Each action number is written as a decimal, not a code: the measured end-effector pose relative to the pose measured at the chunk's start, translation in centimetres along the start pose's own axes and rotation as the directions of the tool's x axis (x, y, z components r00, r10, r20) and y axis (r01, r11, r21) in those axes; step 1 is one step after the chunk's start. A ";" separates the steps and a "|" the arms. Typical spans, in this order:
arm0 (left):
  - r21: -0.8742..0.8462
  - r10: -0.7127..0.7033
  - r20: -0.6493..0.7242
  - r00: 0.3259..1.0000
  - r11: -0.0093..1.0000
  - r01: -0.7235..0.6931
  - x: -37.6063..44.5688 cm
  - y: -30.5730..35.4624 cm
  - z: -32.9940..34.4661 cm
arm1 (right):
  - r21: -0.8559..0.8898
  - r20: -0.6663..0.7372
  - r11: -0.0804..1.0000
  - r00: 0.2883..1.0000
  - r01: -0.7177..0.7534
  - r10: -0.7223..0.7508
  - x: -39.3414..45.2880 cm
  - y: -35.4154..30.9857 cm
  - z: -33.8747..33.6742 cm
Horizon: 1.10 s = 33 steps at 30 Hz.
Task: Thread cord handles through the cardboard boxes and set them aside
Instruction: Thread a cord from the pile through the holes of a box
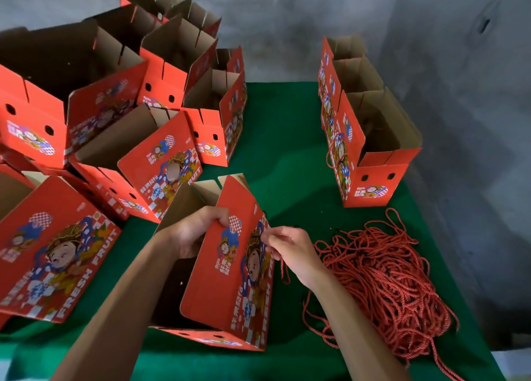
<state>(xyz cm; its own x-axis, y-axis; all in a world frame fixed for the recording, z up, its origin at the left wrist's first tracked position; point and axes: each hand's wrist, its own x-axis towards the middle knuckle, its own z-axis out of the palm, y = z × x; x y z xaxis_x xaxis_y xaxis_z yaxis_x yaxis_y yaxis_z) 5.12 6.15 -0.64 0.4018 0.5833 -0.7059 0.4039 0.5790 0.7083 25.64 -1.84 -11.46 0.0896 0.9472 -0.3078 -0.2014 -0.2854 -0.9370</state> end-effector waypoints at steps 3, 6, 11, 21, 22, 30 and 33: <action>0.001 0.004 -0.009 1.000 1.000 -0.004 -0.2 0.0 0.1 | -0.110 -0.043 0.994 0.999 0.011 -0.016 0.6 0.0 0.6; 0.018 -0.002 -0.026 1.000 1.000 0.002 -0.3 0.1 0.5 | -0.101 -0.076 0.993 0.995 0.057 -0.065 0.9 0.3 1.1; 0.029 -0.007 -0.050 0.999 1.000 0.008 -0.1 0.1 1.0 | -0.219 -0.121 0.970 0.983 0.108 -0.136 1.5 0.6 1.1; 0.075 0.022 -0.038 0.999 0.997 -0.019 0.4 -0.1 1.1 | -0.300 -0.124 0.944 0.976 0.136 -0.180 1.6 1.1 1.1; 0.076 0.034 -0.029 0.999 0.997 -0.031 0.5 -0.1 1.2 | -0.292 -0.121 0.945 0.975 0.145 -0.188 1.6 1.2 1.2; 0.205 0.088 -0.069 0.994 0.976 -0.073 2.6 0.1 5.1 | -0.150 -0.139 0.985 0.984 0.088 -0.109 2.6 2.3 -0.4; 0.487 0.208 -0.127 0.970 0.865 -0.122 3.4 -0.2 7.4 | -0.168 -0.084 0.980 0.989 0.109 -0.125 2.4 2.9 -1.6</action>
<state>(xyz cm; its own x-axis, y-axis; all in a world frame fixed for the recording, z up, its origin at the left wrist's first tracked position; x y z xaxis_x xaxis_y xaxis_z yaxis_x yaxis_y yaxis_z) 12.49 3.80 -3.26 0.3699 0.7585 -0.5366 0.7000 0.1522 0.6977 26.86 -0.62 -15.20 0.1957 0.9598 -0.2012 -0.0232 -0.2006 -0.9794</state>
